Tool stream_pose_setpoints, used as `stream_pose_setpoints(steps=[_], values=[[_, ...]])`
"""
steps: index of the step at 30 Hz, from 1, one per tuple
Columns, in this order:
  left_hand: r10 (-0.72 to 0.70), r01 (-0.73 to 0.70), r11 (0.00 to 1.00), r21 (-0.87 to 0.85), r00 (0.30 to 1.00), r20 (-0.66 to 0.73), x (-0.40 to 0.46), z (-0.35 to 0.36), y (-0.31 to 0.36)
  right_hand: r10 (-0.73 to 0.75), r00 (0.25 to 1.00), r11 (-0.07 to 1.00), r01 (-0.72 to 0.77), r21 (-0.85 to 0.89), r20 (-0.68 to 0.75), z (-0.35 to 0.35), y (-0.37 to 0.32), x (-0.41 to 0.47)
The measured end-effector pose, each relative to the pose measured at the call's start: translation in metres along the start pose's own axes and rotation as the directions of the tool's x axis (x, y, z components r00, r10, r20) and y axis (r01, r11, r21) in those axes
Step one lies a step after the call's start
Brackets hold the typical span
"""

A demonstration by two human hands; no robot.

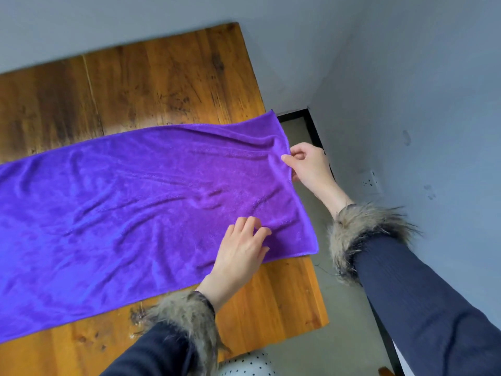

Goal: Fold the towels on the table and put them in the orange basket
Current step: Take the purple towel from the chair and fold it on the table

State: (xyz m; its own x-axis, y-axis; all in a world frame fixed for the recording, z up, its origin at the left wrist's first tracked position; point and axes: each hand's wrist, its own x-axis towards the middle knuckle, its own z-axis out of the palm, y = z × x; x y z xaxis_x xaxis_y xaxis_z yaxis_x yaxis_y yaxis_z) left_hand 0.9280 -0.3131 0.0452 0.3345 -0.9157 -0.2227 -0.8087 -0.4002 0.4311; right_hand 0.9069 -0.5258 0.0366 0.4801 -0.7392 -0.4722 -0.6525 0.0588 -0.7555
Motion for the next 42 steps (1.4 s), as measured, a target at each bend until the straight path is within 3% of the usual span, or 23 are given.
stream_pose_setpoints(steps=[3,5,7,9,12,14,16,19,22,24,27,30,32,38,42], values=[[-0.131,0.135,0.967,-0.217,0.991,0.034,-0.004,0.004,-0.008,-0.065,0.997,0.998,0.064,0.026,0.041,0.014,-0.022,-0.015],[-0.225,0.224,0.895,-0.387,0.973,0.042,-0.011,0.003,-0.012,-0.083,0.973,0.995,0.067,0.079,0.217,0.03,-0.037,-0.027],[-0.372,0.355,0.768,-0.533,0.925,0.079,-0.02,0.0,-0.013,-0.092,0.882,0.995,0.058,0.087,0.463,0.047,-0.051,-0.036],[-0.527,0.48,0.618,-0.622,0.841,0.125,-0.026,0.0,-0.016,-0.101,0.839,0.991,0.131,-0.019,0.535,0.058,-0.055,-0.037],[-0.647,0.566,0.451,-0.69,0.74,0.184,-0.028,0.001,-0.018,-0.191,0.933,0.94,0.263,-0.218,0.305,0.062,-0.05,-0.028],[-0.676,0.566,0.449,-0.692,0.721,0.151,-0.025,0.001,-0.015,-0.258,0.956,0.899,0.29,-0.327,0.138,0.059,-0.046,-0.018],[-0.695,0.578,0.418,-0.701,0.7,0.164,-0.022,0.003,-0.01,-0.312,0.944,0.855,0.328,-0.401,0.106,0.058,-0.044,-0.007],[-0.702,0.674,0.38,-0.634,0.656,0.276,-0.013,0.005,0.001,-0.434,0.867,0.698,0.495,-0.518,0.244,0.064,-0.052,0.003],[-0.707,0.791,0.433,-0.433,0.596,0.381,0.005,-0.001,0.011,-0.515,0.741,0.444,0.66,-0.606,0.431,0.081,-0.065,0.011],[-0.704,0.822,0.376,-0.428,0.554,0.445,0.017,-0.006,0.011,-0.519,0.691,0.249,0.686,-0.683,0.504,0.091,-0.07,0.015],[-0.689,0.808,0.194,-0.556,0.516,0.509,0.024,-0.012,0.003,-0.579,0.654,0.099,0.649,-0.754,0.487,0.096,-0.075,0.019],[-0.661,0.702,-0.004,-0.712,0.532,0.529,0.014,-0.019,-0.003,-0.619,0.635,0.115,0.655,-0.747,0.462,0.097,-0.078,0.013],[-0.637,0.632,-0.075,-0.771,0.565,0.525,0.001,-0.025,-0.01,-0.623,0.62,0.113,0.675,-0.729,0.477,0.098,-0.08,0.006],[-0.659,0.472,-0.08,-0.878,0.635,0.402,-0.052,-0.055,-0.051,-0.66,0.577,0.2,0.752,-0.628,0.482,0.111,-0.116,-0.026],[-0.731,0.376,0.061,-0.925,0.647,0.214,-0.087,-0.091,-0.086,-0.707,0.52,0.224,0.808,-0.545,0.479,0.134,-0.153,-0.058]])
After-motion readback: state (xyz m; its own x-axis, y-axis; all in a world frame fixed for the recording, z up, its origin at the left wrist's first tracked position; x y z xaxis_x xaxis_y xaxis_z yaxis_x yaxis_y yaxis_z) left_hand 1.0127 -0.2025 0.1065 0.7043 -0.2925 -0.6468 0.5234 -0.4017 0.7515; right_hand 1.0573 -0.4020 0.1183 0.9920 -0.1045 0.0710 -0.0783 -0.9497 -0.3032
